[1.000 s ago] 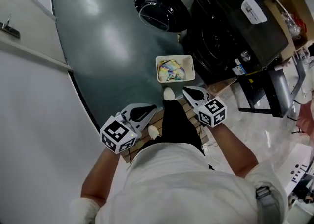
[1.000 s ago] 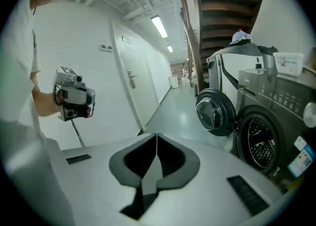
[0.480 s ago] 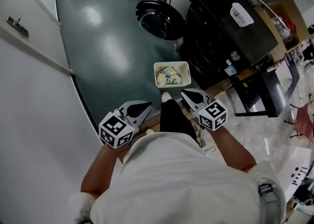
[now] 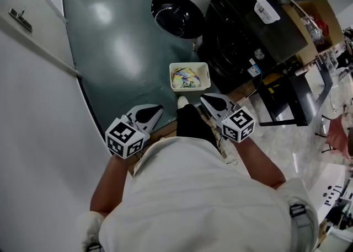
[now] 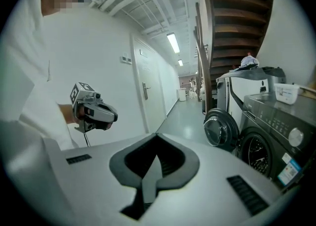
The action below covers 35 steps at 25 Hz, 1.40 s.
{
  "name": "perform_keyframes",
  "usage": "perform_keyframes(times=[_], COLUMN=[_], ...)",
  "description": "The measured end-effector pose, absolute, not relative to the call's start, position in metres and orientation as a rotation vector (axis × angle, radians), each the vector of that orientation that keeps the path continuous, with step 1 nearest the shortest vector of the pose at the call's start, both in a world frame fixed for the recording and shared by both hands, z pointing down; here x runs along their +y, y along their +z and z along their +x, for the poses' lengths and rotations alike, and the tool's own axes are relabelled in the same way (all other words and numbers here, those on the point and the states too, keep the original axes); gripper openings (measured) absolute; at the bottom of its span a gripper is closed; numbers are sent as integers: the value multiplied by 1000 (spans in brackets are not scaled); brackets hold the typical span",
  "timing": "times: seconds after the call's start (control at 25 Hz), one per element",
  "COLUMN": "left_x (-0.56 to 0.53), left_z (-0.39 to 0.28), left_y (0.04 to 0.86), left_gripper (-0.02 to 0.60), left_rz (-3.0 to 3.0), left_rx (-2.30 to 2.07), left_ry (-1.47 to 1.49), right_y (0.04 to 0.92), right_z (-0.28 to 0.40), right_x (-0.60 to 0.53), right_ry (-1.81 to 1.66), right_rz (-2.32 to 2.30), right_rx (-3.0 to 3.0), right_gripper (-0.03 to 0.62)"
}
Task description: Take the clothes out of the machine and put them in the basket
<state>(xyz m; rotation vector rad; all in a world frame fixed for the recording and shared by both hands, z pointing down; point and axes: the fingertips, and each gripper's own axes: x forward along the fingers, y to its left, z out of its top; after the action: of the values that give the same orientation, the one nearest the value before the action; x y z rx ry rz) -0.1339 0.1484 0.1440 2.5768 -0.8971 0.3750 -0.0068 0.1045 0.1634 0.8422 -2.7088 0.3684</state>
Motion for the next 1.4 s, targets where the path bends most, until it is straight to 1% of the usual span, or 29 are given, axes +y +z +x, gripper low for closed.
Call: perform_keyframes(times=[0.72, 1.4], left_x=[171, 174], left_z=[-138, -149], left_y=[144, 147], left_gripper=[-3, -4], left_rz=[2566, 2544], left_rx=[-954, -973], left_ry=[341, 333], right_y=[149, 147], right_z=[-21, -33], right_x=[131, 129], right_ry=[305, 286], right_rz=[803, 765], right_rx=[-2760, -2745], right_gripper=[5, 5])
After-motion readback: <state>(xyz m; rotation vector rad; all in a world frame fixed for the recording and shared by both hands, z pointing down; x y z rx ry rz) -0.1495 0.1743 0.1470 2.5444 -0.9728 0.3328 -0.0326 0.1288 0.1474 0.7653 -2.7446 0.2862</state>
